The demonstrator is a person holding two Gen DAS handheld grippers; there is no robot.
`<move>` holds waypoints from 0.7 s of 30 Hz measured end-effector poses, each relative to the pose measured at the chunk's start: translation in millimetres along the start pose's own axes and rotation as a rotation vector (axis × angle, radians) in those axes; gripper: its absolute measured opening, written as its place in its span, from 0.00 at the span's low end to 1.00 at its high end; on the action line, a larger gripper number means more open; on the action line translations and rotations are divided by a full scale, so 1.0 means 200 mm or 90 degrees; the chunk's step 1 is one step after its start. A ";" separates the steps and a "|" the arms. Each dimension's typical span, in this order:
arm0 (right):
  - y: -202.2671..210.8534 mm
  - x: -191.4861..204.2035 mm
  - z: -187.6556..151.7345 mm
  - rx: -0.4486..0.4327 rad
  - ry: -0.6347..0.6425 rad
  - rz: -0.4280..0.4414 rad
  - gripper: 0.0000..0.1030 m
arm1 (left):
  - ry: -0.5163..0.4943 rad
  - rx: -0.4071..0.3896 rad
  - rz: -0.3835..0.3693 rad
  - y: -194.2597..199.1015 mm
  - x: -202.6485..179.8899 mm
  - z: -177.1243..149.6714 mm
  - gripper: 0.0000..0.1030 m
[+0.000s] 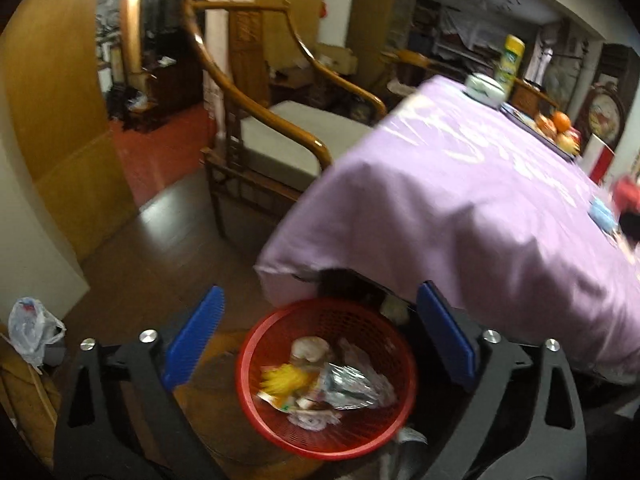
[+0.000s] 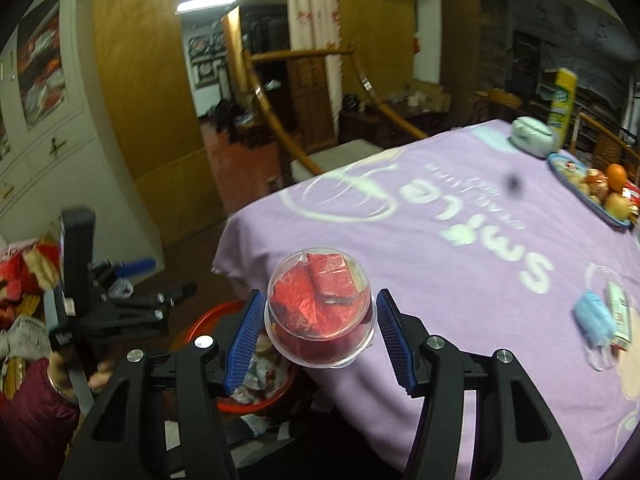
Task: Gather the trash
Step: 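Open the left tool over the red wastebasket while the right tool drops the jelly cup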
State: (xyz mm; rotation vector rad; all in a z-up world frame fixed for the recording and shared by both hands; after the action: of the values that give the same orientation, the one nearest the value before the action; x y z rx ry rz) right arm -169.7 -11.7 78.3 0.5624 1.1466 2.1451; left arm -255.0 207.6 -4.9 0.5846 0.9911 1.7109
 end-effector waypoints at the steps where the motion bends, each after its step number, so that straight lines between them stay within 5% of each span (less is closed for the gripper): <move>1: -0.03 0.02 0.01 0.008 0.006 0.005 0.55 | 0.005 -0.006 0.012 0.00 0.02 0.01 0.93; 8: -0.26 0.28 0.07 0.079 0.072 0.060 0.55 | 0.041 -0.022 0.125 -0.02 0.21 0.01 0.93; 10: -0.30 0.35 0.09 0.089 0.087 0.085 0.56 | 0.060 -0.017 0.129 -0.04 0.27 0.00 0.93; 13: -0.33 0.41 0.14 0.101 0.085 0.124 0.72 | 0.093 -0.002 0.123 -0.07 0.37 -0.02 0.93; 21: -0.33 0.37 0.16 0.096 0.042 0.115 0.72 | 0.125 0.004 0.126 -0.09 0.47 -0.05 0.93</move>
State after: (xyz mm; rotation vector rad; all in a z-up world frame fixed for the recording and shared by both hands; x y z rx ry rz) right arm -179.7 86.4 44.1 0.6910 1.3465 2.2560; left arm -286.7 293.5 -32.2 0.5400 1.1068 1.9698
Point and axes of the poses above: each gripper's, at about its wrist camera, not at the fingertips, and y roughly against the way its jaws point, x to its left, z to its top, the point moved 2 cm from there along -y, roughly the way its jaws point, and after that the axes turned 13 degrees about x, right-handed, at the moved point
